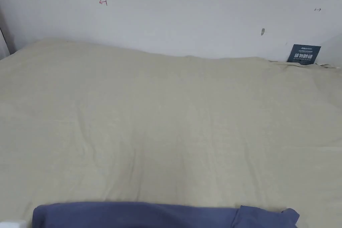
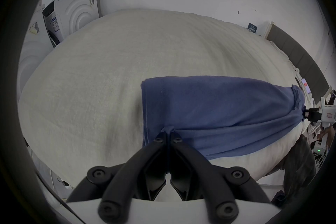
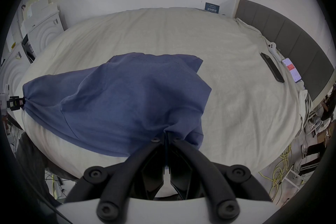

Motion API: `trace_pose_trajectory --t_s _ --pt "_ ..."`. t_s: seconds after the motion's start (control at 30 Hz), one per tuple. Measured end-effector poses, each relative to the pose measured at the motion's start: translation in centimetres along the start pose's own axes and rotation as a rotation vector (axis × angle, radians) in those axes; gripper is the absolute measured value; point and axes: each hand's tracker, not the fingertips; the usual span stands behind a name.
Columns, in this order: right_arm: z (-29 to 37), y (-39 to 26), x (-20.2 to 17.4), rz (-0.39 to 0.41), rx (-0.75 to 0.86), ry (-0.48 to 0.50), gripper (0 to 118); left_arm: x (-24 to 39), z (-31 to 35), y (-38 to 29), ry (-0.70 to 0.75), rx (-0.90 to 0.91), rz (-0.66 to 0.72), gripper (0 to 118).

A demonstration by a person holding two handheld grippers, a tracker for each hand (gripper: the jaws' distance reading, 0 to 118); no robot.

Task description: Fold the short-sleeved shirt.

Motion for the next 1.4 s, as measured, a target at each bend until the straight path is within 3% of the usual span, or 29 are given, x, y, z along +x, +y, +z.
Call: trace_pose_trajectory --t_s 0.2,0.3,0.33,0.4,0.43,0.63,0.7,0.77,0.83,0.93,1.2,1.3,1.4 --pt "0.5 -0.1 -0.2 -0.017 0.029 -0.005 5 1.2 1.5 0.6 -0.004 0.016 0.026 2" --pt "3.0 0.6 -0.4 -0.061 0.095 0.004 27 1.8 3.7 1.3 -0.003 0.048 0.04 24" --pt "4.1 1.0 -0.5 -0.065 0.145 -0.004 34 2.0 4.6 1.6 0.021 0.085 0.039 39" --pt "6.0 2.0 -1.0 -0.061 0.227 -0.02 36 2.6 6.2 2.2 0.046 0.177 0.037 59" --pt "6.7 2.6 -1.3 -0.067 0.277 -0.028 36 2.7 7.0 2.6 0.05 0.23 0.038 61" --pt "7.2 6.4 -4.1 -0.058 0.509 -0.005 35 6.8 9.2 5.2 0.135 0.473 -0.053 53" --pt "6.7 7.4 -5.2 -0.068 0.564 -0.003 27 6.3 8.0 5.6 0.129 0.535 -0.043 41" --pt "6.1 8.1 -6.3 -0.054 0.611 -0.013 9 7.0 7.9 6.2 0.121 0.598 -0.046 27" --pt "5.6 8.6 -7.3 -0.032 0.647 -0.044 2 7.8 7.5 6.5 0.129 0.606 -0.063 8" --pt "5.1 8.8 -8.3 -0.035 0.672 -0.034 1 8.5 7.3 6.5 0.117 0.619 -0.073 0" --pt "4.8 8.3 -9.9 0.047 0.685 -0.043 1 6.4 6.7 4.9 0.105 0.549 -0.035 0" --pt "4.9 8.4 -10.1 0.055 0.677 -0.03 1 2.8 6.2 5.6 -0.025 0.445 0.06 0" --pt "4.9 8.3 -10.3 0.07 0.668 -0.019 1 -1.7 4.9 7.2 -0.193 0.229 0.149 0"
